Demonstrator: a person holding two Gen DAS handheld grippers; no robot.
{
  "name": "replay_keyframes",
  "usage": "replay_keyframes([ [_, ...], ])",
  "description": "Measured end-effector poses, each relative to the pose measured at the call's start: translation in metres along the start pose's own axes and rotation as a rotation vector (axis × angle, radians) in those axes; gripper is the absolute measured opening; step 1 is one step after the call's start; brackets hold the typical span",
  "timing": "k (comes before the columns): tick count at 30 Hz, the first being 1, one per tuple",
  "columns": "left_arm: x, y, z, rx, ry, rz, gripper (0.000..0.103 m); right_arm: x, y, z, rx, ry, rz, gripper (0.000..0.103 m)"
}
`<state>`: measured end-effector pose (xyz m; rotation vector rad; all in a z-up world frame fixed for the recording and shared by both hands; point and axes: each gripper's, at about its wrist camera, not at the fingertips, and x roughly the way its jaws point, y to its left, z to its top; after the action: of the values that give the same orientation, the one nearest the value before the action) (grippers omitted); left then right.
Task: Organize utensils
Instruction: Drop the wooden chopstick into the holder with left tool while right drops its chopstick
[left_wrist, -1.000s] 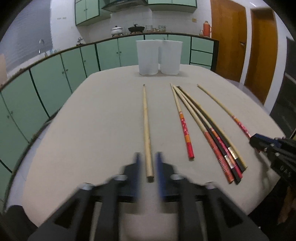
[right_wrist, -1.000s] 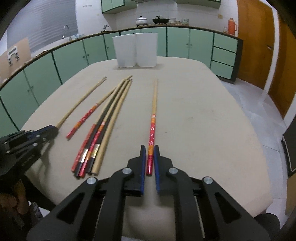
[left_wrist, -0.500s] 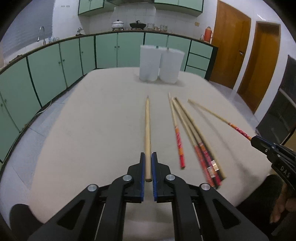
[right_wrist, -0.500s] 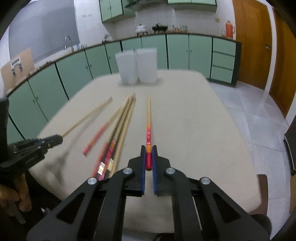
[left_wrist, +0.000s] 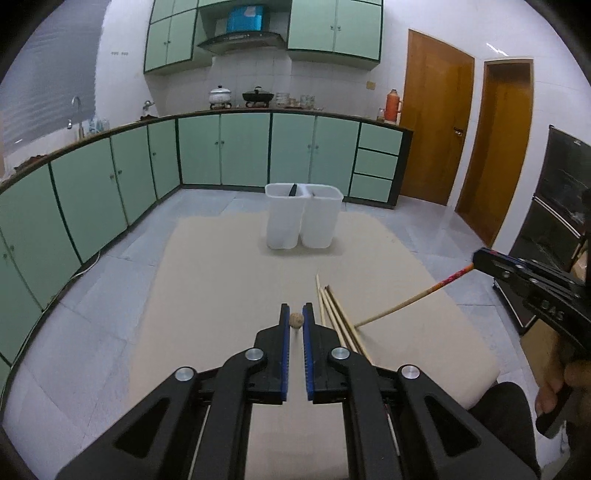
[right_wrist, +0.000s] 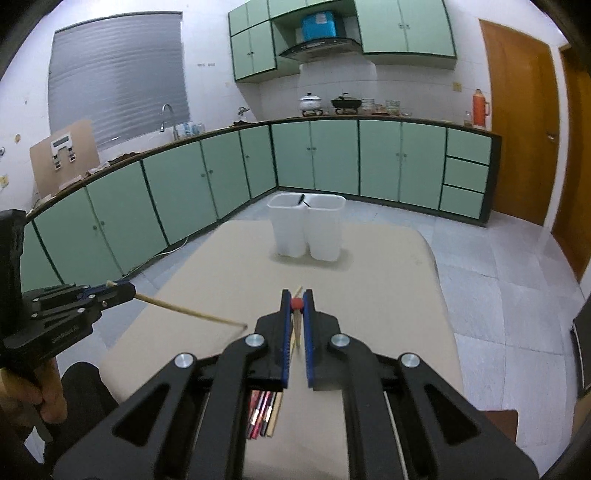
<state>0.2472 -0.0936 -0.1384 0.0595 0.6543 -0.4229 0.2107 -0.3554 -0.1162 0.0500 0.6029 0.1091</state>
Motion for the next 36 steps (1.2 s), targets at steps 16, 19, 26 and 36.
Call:
replay_keyframes([
  [16,0.019,0.021,0.064,-0.003,0.081,-0.104,0.007,0.037,-0.007,0.067,-0.045,0.101,0.044,0.005],
  [19,0.017,0.025,0.079,0.004,0.076,-0.110,0.007,0.037,-0.008,0.079,-0.058,0.114,0.044,0.005],
  [26,0.014,0.032,0.123,0.029,0.046,-0.100,0.007,0.031,-0.004,0.127,-0.102,0.124,0.052,0.005],
  [36,0.033,0.033,0.200,0.063,-0.019,-0.070,0.007,0.041,-0.011,0.220,-0.121,0.111,0.020,0.005],
])
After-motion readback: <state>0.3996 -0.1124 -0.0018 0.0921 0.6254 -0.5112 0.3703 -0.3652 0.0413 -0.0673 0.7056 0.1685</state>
